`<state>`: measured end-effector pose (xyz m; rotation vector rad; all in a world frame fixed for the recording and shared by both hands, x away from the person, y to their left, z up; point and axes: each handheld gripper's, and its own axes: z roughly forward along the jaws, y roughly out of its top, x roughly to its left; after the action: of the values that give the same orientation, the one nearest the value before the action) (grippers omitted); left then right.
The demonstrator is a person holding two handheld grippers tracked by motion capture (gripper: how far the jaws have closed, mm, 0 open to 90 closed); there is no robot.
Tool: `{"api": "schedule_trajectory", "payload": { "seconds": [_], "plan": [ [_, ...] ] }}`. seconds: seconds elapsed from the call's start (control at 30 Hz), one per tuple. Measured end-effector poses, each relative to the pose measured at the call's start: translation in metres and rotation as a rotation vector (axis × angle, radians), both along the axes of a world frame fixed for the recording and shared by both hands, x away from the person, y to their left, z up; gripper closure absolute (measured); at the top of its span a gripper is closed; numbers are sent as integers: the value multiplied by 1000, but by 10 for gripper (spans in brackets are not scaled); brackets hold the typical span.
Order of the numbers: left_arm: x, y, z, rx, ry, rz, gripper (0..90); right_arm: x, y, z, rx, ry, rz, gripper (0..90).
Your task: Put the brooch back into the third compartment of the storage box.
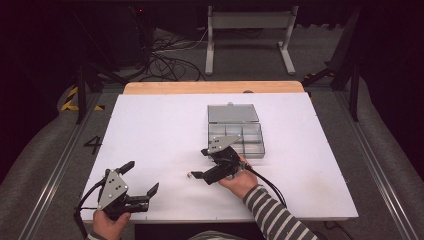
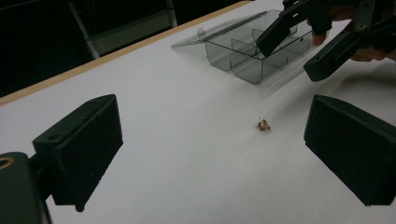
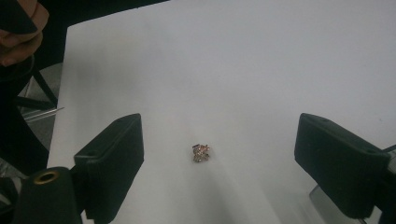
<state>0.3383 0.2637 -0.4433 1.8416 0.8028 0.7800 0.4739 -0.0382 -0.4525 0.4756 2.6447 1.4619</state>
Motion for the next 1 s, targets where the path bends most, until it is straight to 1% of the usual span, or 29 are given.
{"api": "schedule_trajectory", "payload": {
  "seconds": [0.1, 0.2, 0.33, 0.5, 0.63, 0.87, 1.0],
  "plan": [
    [0, -1, 0, -1, 5, -3, 52, 1, 1, -1, 7, 15, -9, 191],
    [0, 0, 0, 2, 1, -1, 52, 2, 3, -4, 10, 31, -12, 221],
    [0, 0, 0, 4, 1, -2, 52, 1, 7, -7, -6, 37, -12, 261],
    [1, 0, 0, 3, 4, -2, 52, 1, 13, -12, -27, 34, -15, 313],
    [1, 0, 0, 0, 7, -2, 52, 1, 18, -16, -43, 29, -17, 337],
    [1, 0, 0, 3, 4, -3, 52, 3, 25, -24, -56, 44, -27, 380],
    [1, 0, 0, 3, 8, -4, 52, 3, 29, -28, -74, 39, -23, 408]
  ]
}}
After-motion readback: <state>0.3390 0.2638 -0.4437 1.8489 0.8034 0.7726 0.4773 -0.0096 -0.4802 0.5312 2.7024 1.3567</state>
